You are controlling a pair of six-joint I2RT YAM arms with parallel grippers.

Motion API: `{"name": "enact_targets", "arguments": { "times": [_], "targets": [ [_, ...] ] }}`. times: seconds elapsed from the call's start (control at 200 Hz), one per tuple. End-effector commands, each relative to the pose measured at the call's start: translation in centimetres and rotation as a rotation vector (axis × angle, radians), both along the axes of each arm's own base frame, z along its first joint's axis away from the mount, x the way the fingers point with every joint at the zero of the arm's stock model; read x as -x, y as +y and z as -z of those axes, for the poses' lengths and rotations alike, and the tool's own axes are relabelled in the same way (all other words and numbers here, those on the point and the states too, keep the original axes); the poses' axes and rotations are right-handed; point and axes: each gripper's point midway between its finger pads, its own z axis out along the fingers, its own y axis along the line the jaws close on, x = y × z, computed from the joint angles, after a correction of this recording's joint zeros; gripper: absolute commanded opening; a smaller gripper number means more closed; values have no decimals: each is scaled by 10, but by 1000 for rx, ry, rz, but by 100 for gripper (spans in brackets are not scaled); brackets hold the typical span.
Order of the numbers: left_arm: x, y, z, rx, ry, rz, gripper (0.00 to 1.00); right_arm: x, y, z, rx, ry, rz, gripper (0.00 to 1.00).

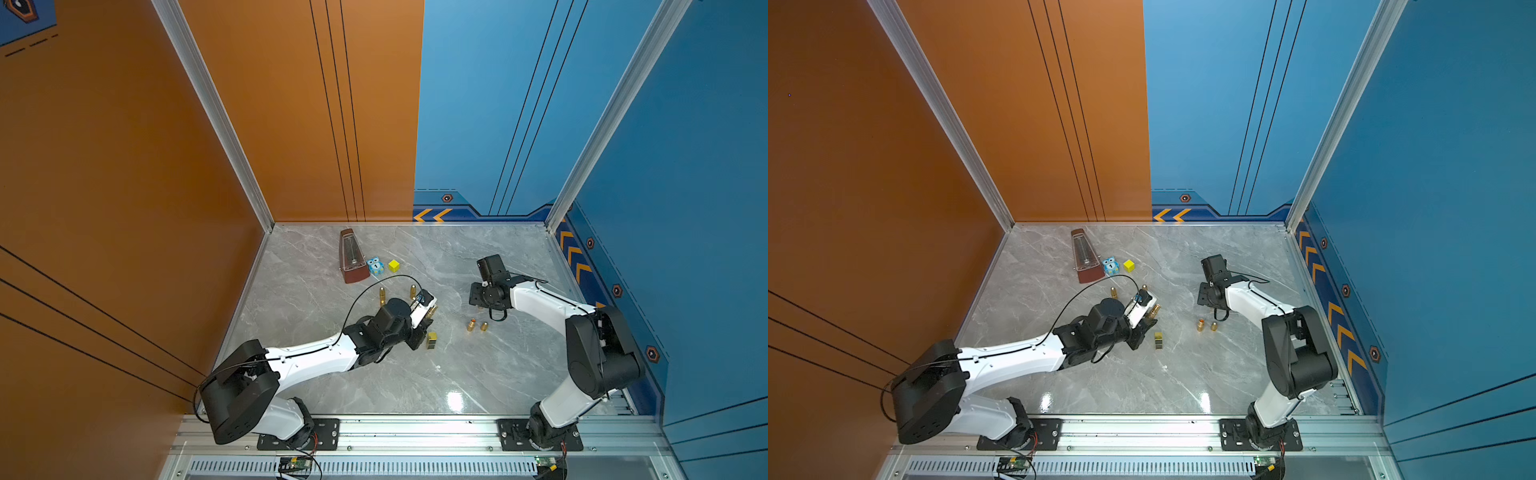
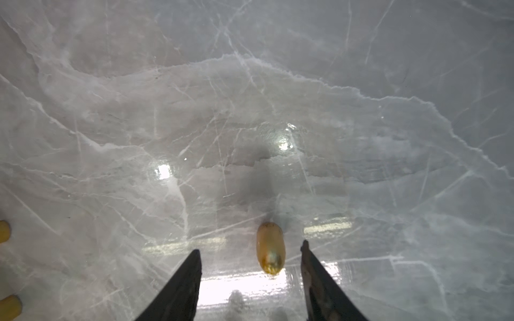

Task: Open the lipstick cap
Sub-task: Place the cover at the center of the board, then place the lipstick at the center of the board.

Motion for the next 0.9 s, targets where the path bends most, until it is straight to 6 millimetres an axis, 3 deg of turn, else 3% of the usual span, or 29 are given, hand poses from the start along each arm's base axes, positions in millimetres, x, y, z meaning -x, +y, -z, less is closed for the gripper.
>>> {"name": "enact_targets", "arguments": {
  "times": [0.0, 0.21, 0.5, 0.676, 0.891],
  "targets": [
    [-2, 2, -18, 42, -23, -4, 0, 12, 0, -27, -30, -3, -5, 62],
    [1, 2, -17, 41, -23, 14, 0, 45, 12, -71, -144, -22, -59, 65],
    [3, -7, -13, 35, -13, 60, 0, 101, 64, -119, -451, 2, -256, 67],
    [6, -12, -14, 38, -7, 91, 0, 128, 99, -130, -552, 43, -373, 67],
    [10, -22, -17, 53, 0, 134, 0, 137, 136, -136, -609, 51, -473, 63]
  ]
}}
